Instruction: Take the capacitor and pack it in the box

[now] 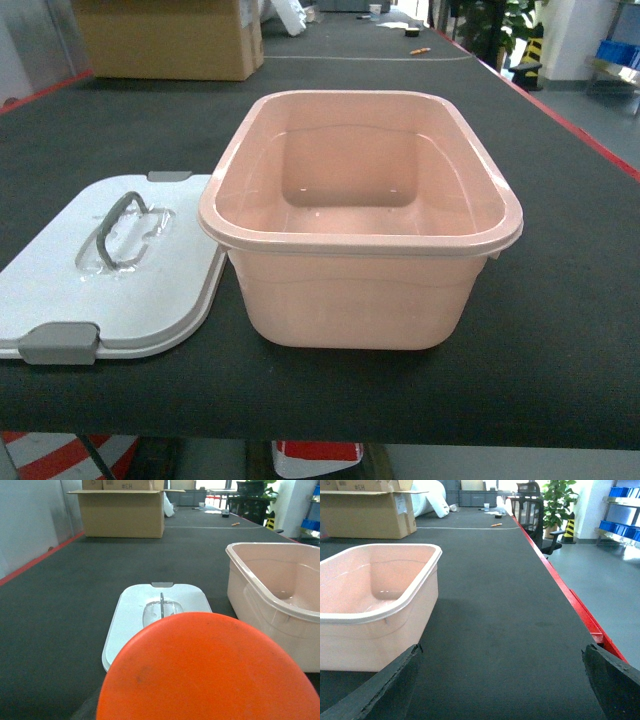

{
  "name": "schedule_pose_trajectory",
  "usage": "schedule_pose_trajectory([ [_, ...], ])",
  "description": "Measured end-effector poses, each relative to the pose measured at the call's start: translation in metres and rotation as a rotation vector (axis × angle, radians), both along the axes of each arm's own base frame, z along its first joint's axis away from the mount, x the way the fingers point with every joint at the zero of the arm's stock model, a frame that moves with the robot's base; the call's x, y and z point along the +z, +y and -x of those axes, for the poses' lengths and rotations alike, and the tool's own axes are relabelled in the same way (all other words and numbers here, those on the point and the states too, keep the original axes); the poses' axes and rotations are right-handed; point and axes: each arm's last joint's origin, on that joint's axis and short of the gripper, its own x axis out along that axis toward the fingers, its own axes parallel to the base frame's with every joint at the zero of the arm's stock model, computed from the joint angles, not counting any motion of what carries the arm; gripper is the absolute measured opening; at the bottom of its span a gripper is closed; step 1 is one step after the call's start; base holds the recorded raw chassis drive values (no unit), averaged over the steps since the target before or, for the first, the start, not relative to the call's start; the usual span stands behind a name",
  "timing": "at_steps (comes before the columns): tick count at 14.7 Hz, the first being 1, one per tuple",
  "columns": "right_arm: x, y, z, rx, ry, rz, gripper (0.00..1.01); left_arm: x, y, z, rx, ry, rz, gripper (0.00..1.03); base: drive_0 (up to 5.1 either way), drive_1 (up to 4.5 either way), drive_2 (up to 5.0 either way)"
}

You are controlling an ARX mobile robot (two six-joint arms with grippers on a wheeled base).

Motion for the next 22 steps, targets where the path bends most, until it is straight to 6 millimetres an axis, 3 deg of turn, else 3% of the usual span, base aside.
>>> schedule_pose_trajectory([
  [17, 0.0, 0.0, 0.0, 0.0, 0.0, 0.0, 0.98, -0.001, 0.0, 0.0, 0.009, 0.013, -0.005, 0.43, 0.0, 0.0, 0.0],
  [18, 0.0, 0.0, 0.0, -0.002, 0.0, 0.0, 0.98, -0.001, -0.003, -0.01, 0.106, 0.12, -0.061, 0.43, 0.0, 0.0, 0.0],
  [20, 0.0, 0.0, 0.0, 0.0, 0.0, 0.0, 0.98, 0.017, -0.011, -0.035, 0.09, 0.082, -0.101, 0.43, 0.0, 0.0, 0.0],
  [22, 0.0, 0.0, 0.0, 0.0, 0.0, 0.0, 0.98, 0.054, -0.033, -0.087, 0.011, -0.047, -0.092, 0.43, 0.0, 0.0, 0.0],
])
